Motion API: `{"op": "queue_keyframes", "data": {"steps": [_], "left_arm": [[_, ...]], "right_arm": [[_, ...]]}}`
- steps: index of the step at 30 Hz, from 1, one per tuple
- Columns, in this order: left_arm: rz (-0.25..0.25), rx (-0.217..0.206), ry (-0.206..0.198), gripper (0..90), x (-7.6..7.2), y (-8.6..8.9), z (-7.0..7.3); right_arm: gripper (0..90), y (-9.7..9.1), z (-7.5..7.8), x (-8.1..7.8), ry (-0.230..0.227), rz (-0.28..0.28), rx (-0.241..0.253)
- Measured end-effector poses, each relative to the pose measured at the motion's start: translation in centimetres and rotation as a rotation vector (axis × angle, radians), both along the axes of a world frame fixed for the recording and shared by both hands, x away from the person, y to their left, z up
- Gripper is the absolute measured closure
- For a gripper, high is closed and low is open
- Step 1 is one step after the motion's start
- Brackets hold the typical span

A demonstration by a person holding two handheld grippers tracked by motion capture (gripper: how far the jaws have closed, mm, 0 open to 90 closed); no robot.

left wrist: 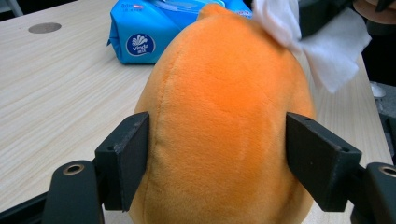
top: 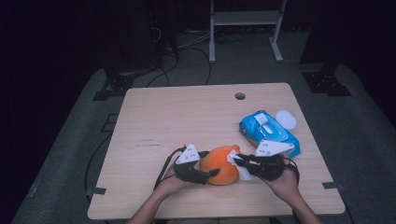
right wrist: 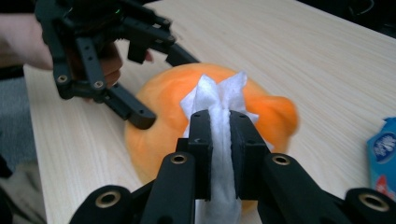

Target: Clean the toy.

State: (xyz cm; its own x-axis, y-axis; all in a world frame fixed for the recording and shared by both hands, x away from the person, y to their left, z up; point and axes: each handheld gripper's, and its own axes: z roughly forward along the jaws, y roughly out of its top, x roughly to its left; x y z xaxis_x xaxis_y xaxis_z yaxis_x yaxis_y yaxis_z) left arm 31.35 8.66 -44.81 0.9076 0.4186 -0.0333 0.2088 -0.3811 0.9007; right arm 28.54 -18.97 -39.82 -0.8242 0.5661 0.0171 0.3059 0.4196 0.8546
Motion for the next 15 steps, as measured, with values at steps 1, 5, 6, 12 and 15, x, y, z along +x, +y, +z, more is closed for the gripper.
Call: {"op": "queue_keyframes", "data": {"steps": [1,5,6,12,15], "left_arm": [[0.000,-0.001,-0.001,25.2,0.0,0.0,0.0],[0.005,-0.010,0.012,25.3,0.1,0.1,-0.1],[0.005,-0.013,0.011,25.2,0.2,0.1,-0.1],[0.017,-0.021,0.023,25.1,0.4,0.3,-0.3],[0.019,-0.017,0.025,25.1,0.4,0.4,-0.2]], "right_arm": [[79.1,0.2,-0.1,0.0,-0.008,0.004,-0.016],[79.2,-1.0,-0.6,0.8,0.018,-0.051,-0.017],[79.2,-1.4,-0.8,1.1,0.031,-0.069,-0.014],[79.1,-0.8,-0.5,0.4,0.041,-0.015,0.015],[79.1,0.3,-0.4,-0.1,0.024,0.027,-0.016]]}}
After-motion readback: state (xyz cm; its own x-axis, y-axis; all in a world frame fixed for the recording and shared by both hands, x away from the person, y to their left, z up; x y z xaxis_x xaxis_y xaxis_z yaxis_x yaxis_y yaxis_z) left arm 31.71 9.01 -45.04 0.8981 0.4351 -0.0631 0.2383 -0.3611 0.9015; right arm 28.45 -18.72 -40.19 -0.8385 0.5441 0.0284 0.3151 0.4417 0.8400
